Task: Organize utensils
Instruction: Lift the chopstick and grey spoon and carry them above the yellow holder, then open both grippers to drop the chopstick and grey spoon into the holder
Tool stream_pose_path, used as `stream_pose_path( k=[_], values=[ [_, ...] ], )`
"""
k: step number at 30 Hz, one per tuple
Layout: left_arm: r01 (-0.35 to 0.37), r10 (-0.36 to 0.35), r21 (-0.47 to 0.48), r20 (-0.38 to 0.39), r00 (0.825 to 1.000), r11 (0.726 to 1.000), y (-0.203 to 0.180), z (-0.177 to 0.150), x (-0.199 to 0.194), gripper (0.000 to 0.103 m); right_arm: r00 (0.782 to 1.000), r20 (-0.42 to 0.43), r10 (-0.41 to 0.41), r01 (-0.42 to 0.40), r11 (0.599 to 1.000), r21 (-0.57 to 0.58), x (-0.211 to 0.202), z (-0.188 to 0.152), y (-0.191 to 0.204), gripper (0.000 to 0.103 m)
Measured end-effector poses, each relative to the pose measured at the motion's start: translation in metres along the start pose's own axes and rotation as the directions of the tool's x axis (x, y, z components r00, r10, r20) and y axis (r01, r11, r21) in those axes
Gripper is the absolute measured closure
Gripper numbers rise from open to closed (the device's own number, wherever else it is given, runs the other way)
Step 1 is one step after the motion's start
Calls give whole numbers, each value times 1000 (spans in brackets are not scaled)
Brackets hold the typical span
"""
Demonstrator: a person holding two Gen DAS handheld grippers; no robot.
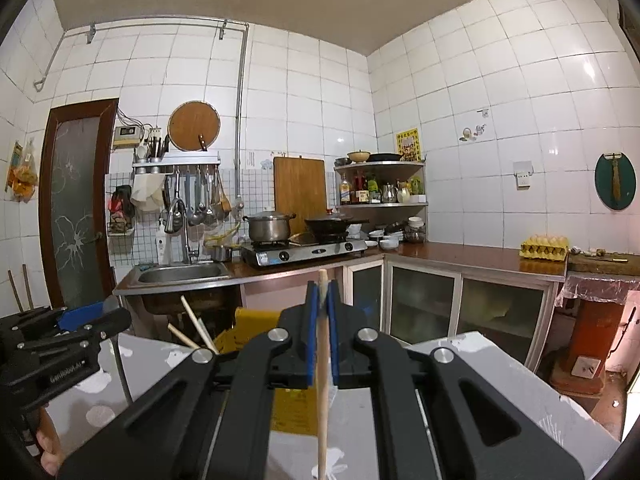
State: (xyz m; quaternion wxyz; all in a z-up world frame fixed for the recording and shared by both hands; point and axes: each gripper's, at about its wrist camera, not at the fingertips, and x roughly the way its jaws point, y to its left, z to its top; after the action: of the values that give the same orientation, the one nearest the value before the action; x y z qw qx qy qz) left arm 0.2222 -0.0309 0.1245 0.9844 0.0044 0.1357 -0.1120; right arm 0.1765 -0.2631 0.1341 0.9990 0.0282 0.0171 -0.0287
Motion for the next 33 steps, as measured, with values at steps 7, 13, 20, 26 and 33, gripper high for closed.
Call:
stream_pose_path(
  k=[7, 13, 20, 26, 33],
  values=[
    [6, -5, -22, 56, 998, 1000, 3, 43, 19, 68, 999, 36, 16, -17, 1000, 10, 25, 35, 4, 98],
    [-17, 18, -6, 120, 993, 1000, 0, 84, 47, 68, 997, 76, 24, -26, 999, 21, 55, 65, 6, 98],
    [-41, 41, -5, 141, 989, 999, -3, 97, 99, 68, 995, 95, 34, -37, 999, 28, 99, 72, 9, 98],
    [-80, 77, 32, 81, 994, 996, -9, 58, 152, 68, 999, 27, 47, -47, 999, 19, 134, 37, 8, 98],
    [-96, 95, 39, 26, 995, 995, -3, 26, 170, 66, 995, -75, 67, -66, 998, 15, 154, 7, -1, 98]
  ],
)
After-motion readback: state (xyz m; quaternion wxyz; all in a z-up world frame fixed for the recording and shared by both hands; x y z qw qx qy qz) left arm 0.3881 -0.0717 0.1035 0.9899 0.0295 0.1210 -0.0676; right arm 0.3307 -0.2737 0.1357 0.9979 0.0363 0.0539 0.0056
